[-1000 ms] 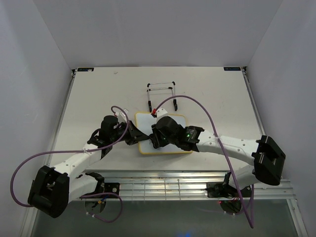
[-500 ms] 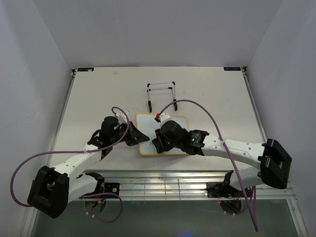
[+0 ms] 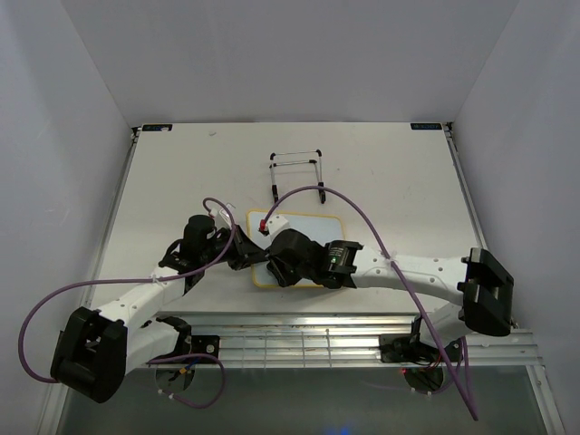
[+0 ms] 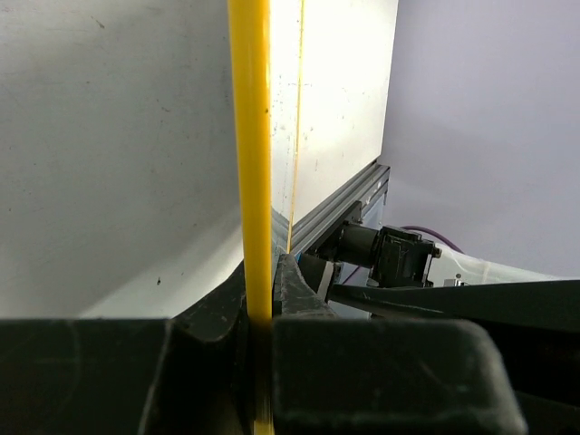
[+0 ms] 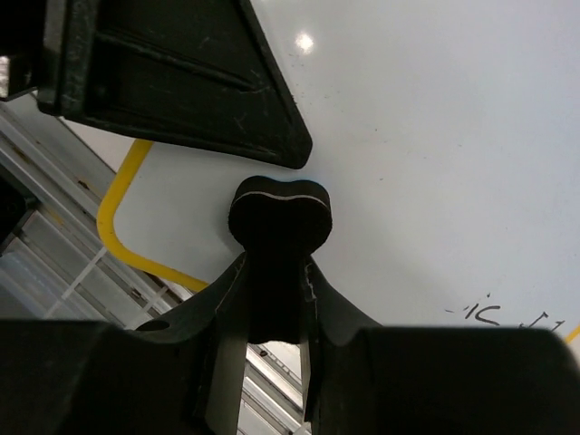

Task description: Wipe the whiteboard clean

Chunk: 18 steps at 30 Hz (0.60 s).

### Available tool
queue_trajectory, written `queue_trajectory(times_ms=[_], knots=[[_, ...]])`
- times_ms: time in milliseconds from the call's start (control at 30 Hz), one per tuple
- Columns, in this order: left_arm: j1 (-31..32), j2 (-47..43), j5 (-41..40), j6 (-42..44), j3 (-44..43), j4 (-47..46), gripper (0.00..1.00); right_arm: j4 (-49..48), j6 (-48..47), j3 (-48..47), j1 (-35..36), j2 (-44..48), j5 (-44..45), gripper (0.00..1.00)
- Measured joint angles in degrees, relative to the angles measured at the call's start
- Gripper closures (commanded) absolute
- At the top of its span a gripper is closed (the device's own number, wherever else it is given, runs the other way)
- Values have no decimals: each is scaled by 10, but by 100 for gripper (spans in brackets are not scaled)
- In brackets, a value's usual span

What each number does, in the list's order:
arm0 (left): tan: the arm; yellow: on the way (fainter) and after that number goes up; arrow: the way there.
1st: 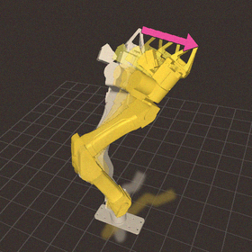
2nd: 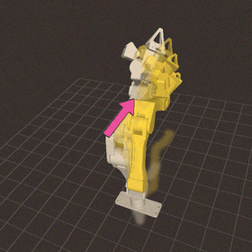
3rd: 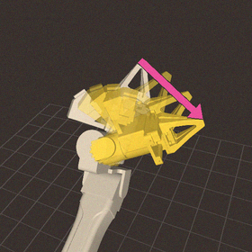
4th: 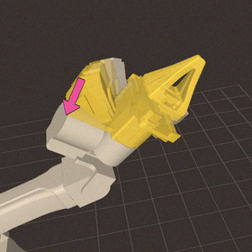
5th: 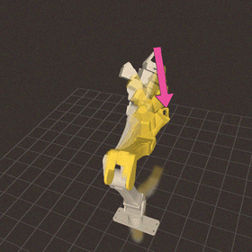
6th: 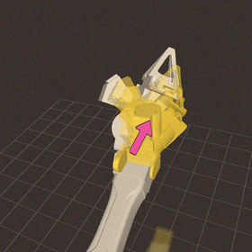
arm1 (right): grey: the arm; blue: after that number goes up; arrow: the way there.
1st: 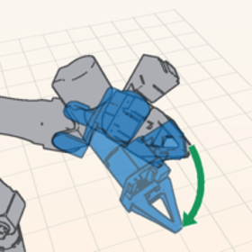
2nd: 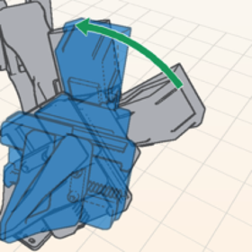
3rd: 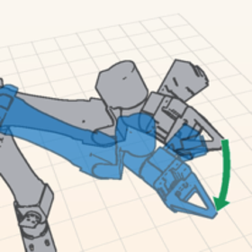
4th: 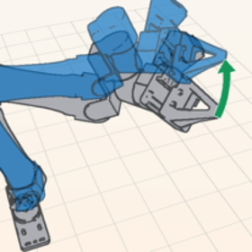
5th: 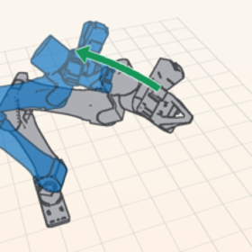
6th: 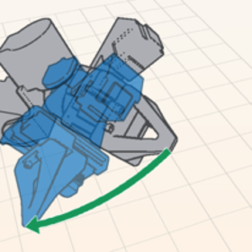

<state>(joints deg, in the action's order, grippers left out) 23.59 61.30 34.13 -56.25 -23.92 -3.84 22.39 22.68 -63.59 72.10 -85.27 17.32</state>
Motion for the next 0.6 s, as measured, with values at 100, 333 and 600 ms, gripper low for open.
queue_trajectory(times_ms=[100,333,600], knots=[[0,1,3,3,0,-2,100,-16,-4,9,2,7,-11,92],[0,3,0,7,0,-7,100,-44,1,32,-30,16,-48,92],[1,3,-39,2,0,-42,100,-85,66,102,-131,49,-61,92]])
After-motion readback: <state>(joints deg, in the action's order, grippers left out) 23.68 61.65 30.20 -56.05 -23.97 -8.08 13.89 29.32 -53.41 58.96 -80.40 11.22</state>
